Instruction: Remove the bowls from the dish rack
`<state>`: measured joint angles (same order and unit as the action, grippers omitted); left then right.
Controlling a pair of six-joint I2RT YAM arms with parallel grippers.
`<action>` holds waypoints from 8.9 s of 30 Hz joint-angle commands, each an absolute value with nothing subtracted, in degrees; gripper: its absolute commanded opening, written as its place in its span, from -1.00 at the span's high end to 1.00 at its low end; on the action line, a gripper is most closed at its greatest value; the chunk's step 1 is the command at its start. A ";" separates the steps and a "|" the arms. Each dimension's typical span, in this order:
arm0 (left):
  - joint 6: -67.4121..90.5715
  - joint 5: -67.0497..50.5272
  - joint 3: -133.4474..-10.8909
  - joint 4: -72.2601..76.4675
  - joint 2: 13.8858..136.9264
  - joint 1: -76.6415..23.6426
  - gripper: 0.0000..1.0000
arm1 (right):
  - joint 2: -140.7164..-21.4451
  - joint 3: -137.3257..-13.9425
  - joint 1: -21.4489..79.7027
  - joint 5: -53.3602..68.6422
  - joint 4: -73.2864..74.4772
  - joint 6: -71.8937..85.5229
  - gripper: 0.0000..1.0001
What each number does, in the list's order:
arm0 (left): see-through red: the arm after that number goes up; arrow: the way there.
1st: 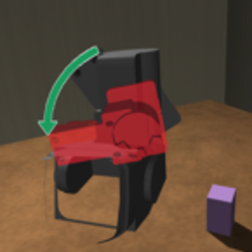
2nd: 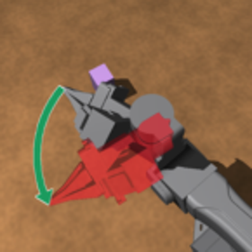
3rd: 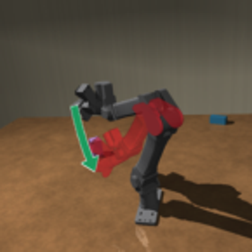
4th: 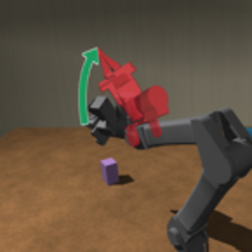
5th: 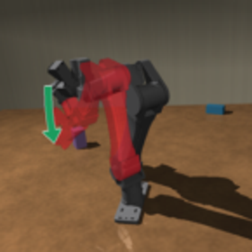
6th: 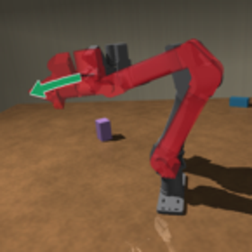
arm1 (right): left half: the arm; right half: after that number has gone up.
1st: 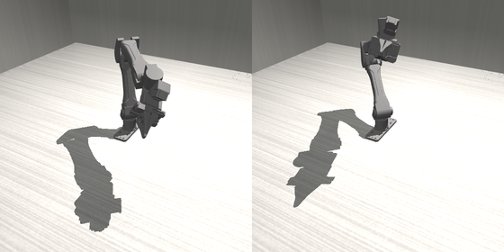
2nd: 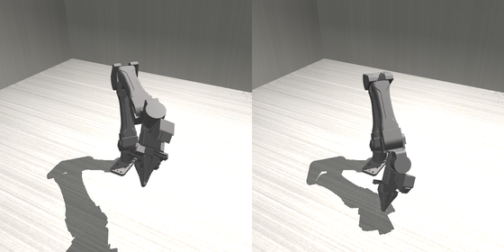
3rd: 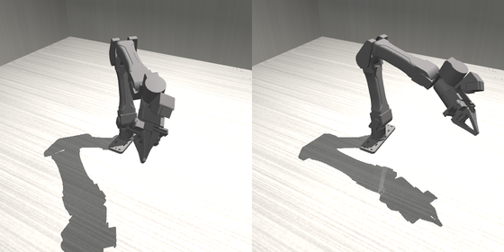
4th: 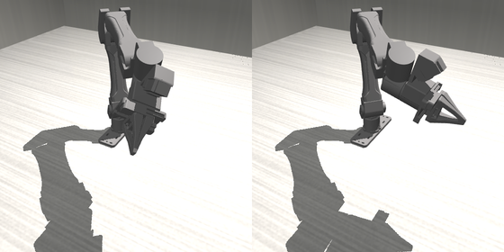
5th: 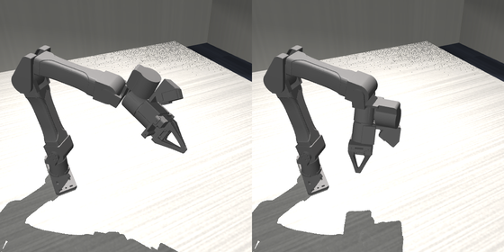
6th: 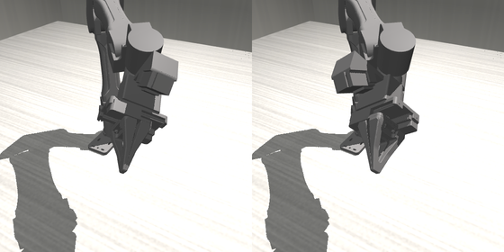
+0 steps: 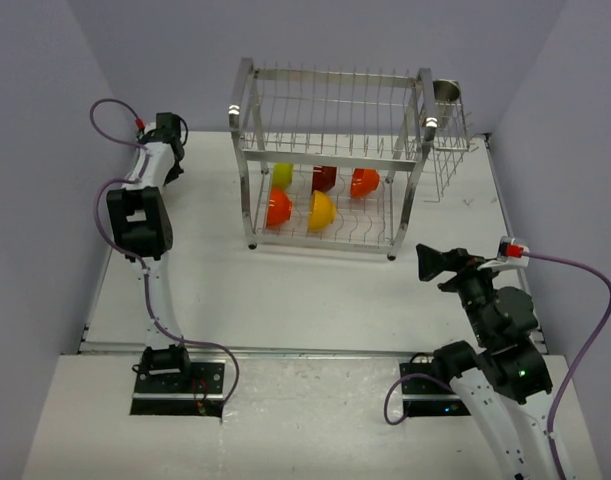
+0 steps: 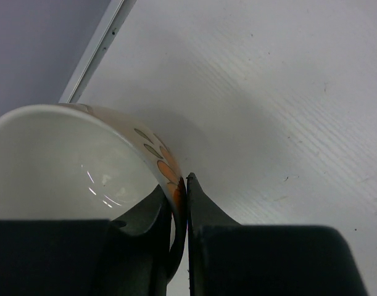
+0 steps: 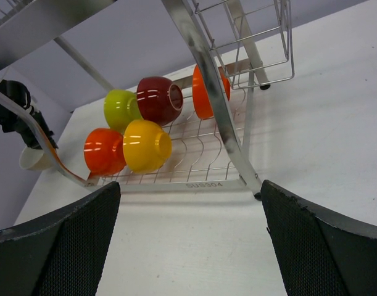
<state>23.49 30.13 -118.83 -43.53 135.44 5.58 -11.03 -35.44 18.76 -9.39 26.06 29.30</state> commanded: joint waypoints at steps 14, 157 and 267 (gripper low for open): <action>18.37 24.00 -121.38 -45.00 136.41 4.83 1.00 | -9.40 -35.51 18.90 -8.96 25.40 28.48 -0.92; 18.02 3.88 -41.48 46.14 94.39 -38.06 -0.27 | -10.37 -37.09 18.90 -16.44 28.56 29.09 -0.34; 42.22 50.12 -57.49 -43.21 61.45 -30.99 1.00 | -5.72 -35.95 18.90 -7.39 25.14 28.04 -0.36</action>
